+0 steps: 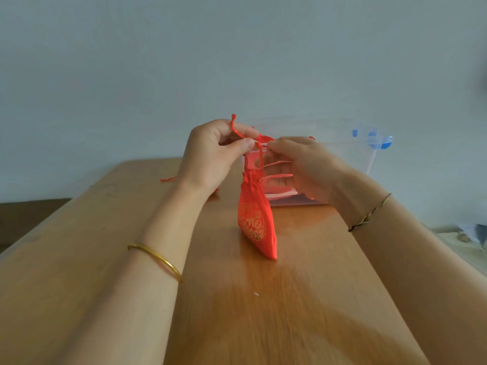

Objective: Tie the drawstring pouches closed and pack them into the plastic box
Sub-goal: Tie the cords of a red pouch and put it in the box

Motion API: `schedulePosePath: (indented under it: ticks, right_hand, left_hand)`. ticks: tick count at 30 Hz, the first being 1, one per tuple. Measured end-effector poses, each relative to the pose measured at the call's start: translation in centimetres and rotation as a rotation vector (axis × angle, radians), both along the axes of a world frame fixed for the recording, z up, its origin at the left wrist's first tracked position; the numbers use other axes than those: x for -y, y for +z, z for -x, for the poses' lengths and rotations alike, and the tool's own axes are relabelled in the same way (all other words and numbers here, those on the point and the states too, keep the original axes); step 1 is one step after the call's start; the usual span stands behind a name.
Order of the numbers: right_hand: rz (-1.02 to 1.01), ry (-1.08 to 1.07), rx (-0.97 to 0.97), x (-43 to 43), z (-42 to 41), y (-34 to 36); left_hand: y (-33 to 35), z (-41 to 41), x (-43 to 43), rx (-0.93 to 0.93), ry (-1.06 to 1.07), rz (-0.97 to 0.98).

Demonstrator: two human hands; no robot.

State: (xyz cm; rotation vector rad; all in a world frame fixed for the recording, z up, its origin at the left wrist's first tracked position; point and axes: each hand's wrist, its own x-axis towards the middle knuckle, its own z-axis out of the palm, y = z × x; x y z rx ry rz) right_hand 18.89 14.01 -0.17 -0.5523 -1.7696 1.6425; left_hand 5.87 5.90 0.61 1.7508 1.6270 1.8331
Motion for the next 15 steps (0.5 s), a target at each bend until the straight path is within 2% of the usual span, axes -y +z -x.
schedulePosePath:
  ticks: [5, 8, 15]
  right_hand:
    - [-0.099, -0.146, -0.048, 0.15, -0.21, 0.06]
    - [-0.086, -0.2, -0.105, 0.16, -0.17, 0.12]
    - [0.254, -0.018, -0.373, 0.36, 0.47, -0.16]
  left_hand:
    - [-0.23, 0.7, 0.2, 0.214, -0.052, 0.111]
    - [-0.15, 0.66, 0.38, 0.349, -0.094, 0.175]
    - [-0.51, 0.91, -0.21, 0.484, 0.081, 0.253]
